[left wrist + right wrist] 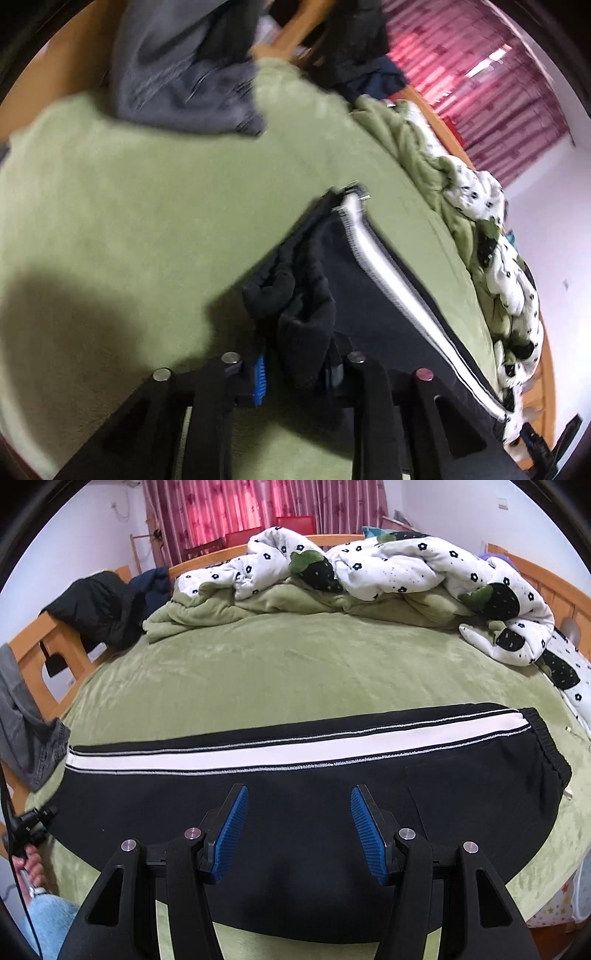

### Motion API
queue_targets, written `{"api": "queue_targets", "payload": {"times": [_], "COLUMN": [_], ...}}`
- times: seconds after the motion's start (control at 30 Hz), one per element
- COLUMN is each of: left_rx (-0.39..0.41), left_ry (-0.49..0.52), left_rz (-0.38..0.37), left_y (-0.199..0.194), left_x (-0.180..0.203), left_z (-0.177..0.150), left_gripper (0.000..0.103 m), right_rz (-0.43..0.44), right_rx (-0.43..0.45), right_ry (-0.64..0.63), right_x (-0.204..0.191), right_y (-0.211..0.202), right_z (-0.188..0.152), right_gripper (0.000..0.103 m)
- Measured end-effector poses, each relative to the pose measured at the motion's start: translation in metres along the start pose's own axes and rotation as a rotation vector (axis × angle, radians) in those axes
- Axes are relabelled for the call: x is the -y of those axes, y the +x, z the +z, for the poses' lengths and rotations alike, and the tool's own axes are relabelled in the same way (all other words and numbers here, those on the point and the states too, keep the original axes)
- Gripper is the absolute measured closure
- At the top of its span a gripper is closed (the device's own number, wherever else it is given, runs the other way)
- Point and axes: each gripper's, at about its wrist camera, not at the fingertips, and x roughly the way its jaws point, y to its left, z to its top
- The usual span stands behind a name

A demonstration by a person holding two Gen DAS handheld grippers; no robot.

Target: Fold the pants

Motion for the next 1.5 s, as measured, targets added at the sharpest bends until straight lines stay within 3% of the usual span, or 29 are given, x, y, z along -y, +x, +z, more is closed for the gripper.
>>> {"api": "queue_targets", "payload": {"times": [0.13, 0.3, 0.37, 0.53, 0.7, 0.87, 0.97, 1.0, 1.07, 1.2, 1.27, 1.37, 1.47, 1.5], "left_rx": [0.028, 0.063, 0.07, 0.089, -0.015, -0.171, -0.359, -0.388, -0.364, -0.463, -0.422, -0.336, -0.24, -0.185], "left_ry": [0.134, 0.417, 0.48, 0.595, 0.635, 0.624, 0.602, 0.608, 0.639, 0.652, 0.64, 0.659, 0.687, 0.707], "left_rz": [-0.015, 0.057, 0.061, 0.02, -0.11, -0.159, -0.186, -0.172, -0.162, -0.221, -0.235, -0.19, -0.009, 0.091], "left_y": [-0.027, -0.061, -0.069, -0.074, -0.033, 0.026, 0.064, 0.07, 0.065, 0.044, 0.021, -0.007, -0.023, -0.028], "left_x": [0.046, 0.14, 0.171, 0.256, 0.322, 0.328, 0.317, 0.315, 0.316, 0.32, 0.317, 0.308, 0.295, 0.287], "left_z": [0.017, 0.016, 0.009, -0.034, -0.11, -0.2, -0.239, -0.246, -0.251, -0.237, -0.219, -0.189, -0.151, -0.139], "left_gripper": [0.085, 0.086, 0.086, 0.086, 0.087, 0.087, 0.087, 0.087, 0.086, 0.053, 0.046, 0.037, 0.035, 0.035], "right_rz": [-0.008, -0.025, -0.025, -0.002, 0.009, 0.003, 0.0, -0.007, -0.022, -0.041, -0.035, -0.016, 0.052, 0.072], "right_rx": [-0.015, -0.003, 0.008, 0.007, -0.002, 0.023, -0.024, -0.044, -0.073, -0.103, -0.106, -0.093, -0.046, -0.038], "right_ry": [0.006, 0.003, -0.009, -0.067, -0.076, -0.012, 0.022, 0.028, 0.035, 0.034, 0.033, 0.016, -0.036, -0.05], "right_x": [0.003, 0.008, 0.009, 0.015, 0.034, 0.067, 0.089, 0.095, 0.102, 0.108, 0.106, 0.094, 0.065, 0.056], "right_y": [0.002, 0.003, 0.002, -0.003, -0.013, -0.021, -0.013, -0.01, -0.005, -0.001, -0.001, -0.002, -0.008, -0.009], "right_z": [-0.006, -0.01, -0.011, -0.017, -0.025, -0.031, -0.037, -0.039, -0.044, -0.05, -0.049, -0.045, -0.041, -0.04], "right_gripper": [0.046, 0.046, 0.046, 0.046, 0.046, 0.044, 0.044, 0.044, 0.044, 0.044, 0.044, 0.044, 0.044, 0.044]}}
